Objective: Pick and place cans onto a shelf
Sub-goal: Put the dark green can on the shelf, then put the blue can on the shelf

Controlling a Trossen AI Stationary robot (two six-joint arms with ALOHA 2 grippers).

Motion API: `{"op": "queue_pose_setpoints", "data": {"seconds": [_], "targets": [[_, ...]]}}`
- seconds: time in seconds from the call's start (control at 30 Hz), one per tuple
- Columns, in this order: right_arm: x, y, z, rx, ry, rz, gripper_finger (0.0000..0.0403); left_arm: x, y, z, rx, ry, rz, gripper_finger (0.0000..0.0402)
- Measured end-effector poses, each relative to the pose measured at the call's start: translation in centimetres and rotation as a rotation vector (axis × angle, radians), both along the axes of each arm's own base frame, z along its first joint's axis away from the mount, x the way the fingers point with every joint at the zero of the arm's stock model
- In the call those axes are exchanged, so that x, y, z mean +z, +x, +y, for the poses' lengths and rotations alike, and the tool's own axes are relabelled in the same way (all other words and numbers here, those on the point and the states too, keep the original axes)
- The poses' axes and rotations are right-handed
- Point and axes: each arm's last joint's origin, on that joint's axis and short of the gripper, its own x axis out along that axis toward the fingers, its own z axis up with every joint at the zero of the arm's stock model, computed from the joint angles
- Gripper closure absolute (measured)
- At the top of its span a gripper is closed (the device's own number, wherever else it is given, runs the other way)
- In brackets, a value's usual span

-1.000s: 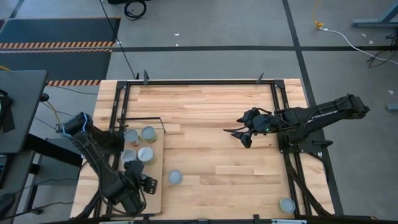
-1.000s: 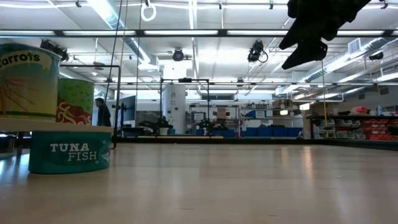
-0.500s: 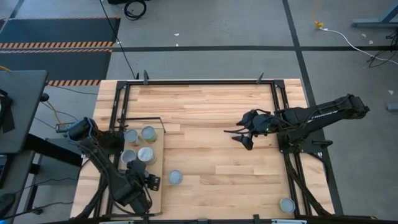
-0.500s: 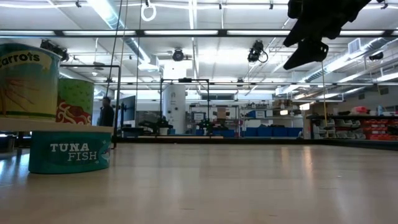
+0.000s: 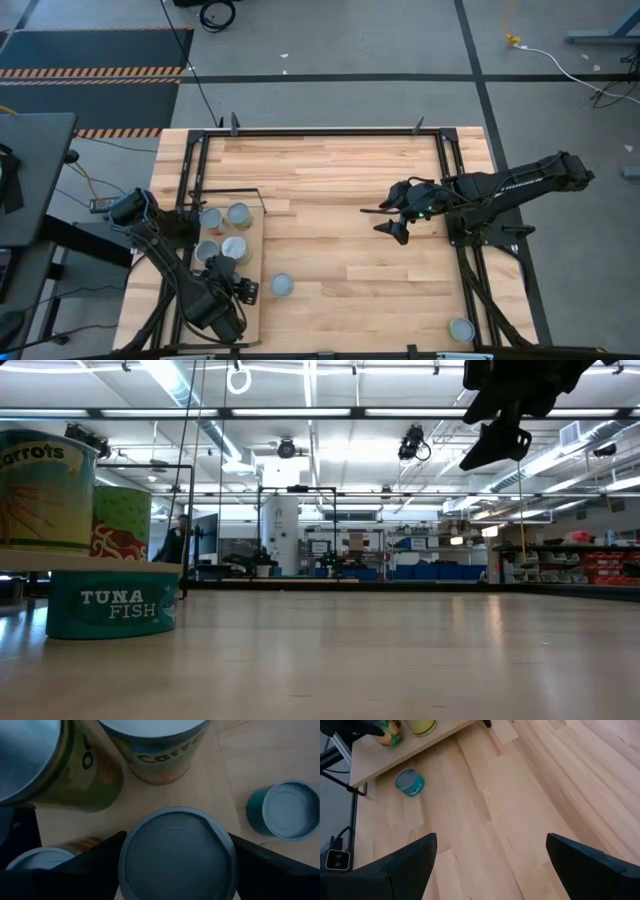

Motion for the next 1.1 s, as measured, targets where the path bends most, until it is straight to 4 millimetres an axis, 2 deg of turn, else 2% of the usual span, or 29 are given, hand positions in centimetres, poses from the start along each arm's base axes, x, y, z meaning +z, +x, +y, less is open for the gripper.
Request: {"op": "queue_pose_setpoints", "data": {"seconds": [0.17, 0.27, 0.53, 0.73, 0.93, 1.1], "targets": [[0.0, 0.0, 0.0, 0.004, 0.004, -0.002, 0.0021, 0.0, 0.1, -0.1, 0.001, -0.013, -0.010, 0.0116], [0.0, 0.0, 0.0, -0.009, 0.019, -0.003, 0.0021, 0.0, 0.1, -0.1, 0.003, -0.012, -0.010, 0.0118], [0.0, 0.0, 0.1, -0.004, 0.037, -0.001, 0.0021, 0.0, 0.0, 0.0, -0.009, -0.005, 0.001, 0.0034], [0.0, 0.0, 0.1, -0.001, 0.034, -0.001, 0.0021, 0.2, 0.0, -0.1, -0.020, -0.025, -0.004, 0.0022], [0.0, 0.0, 0.1, -0.001, 0.033, -0.001, 0.0021, 2.0, 0.2, -0.4, -0.040, -0.063, -0.023, 0.0020], [0.0, 0.0, 0.1, 0.002, 0.053, 0.000, 0.0021, 4.3, 0.6, -0.9, -0.108, -0.110, -0.051, 0.0020]]}}
